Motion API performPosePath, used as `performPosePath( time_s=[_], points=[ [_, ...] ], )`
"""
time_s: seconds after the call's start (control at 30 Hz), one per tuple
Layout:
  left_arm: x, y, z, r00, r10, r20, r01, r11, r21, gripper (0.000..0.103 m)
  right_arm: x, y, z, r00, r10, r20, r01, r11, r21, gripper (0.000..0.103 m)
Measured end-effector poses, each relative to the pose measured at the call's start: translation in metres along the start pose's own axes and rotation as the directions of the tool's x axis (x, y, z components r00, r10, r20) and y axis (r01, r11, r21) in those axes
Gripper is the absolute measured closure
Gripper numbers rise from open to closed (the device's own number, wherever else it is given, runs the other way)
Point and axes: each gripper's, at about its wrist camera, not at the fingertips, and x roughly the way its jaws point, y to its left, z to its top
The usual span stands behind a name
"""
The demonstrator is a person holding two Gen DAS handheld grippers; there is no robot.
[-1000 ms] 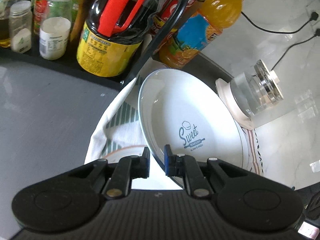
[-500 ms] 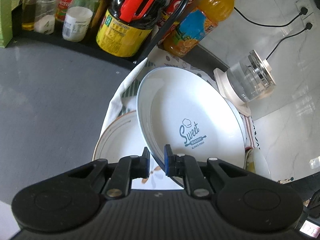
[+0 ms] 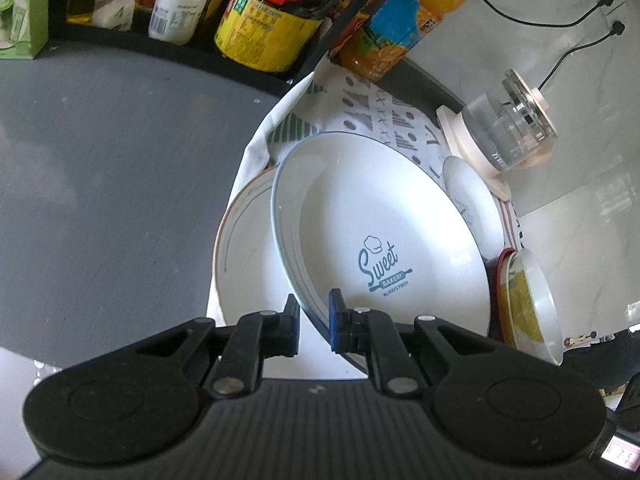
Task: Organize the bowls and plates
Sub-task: 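Carry the 'Sweet' plate with both grippers over the gold-rimmed white plate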
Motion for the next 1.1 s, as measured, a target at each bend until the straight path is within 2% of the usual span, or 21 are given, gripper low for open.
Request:
performPosePath(
  time_s=[0.6, 0.97, 1.1],
  points=[
    [0.006, 0.011, -0.019, 0.998, 0.044, -0.034, -0.044, 0.999, -0.024, 0.091, 0.008, -0.001, -0.016, 0.998, -0.015, -0.064, 0.014, 1.0, -0.013, 0.088],
    [0.012, 0.007, -0.014, 0.995, 0.072, -0.068, -0.074, 0.997, -0.025, 0.091, 0.014, -0.001, -0.013, 0.994, -0.023, -0.102, 0.024, 1.0, 0.006, 0.087],
    [0.008, 0.004, -0.01, 0.991, 0.113, -0.064, -0.114, 0.993, -0.006, 0.091, 0.015, -0.003, -0.012, 0.994, -0.022, -0.11, 0.024, 1.0, 0.018, 0.087]
  ],
)
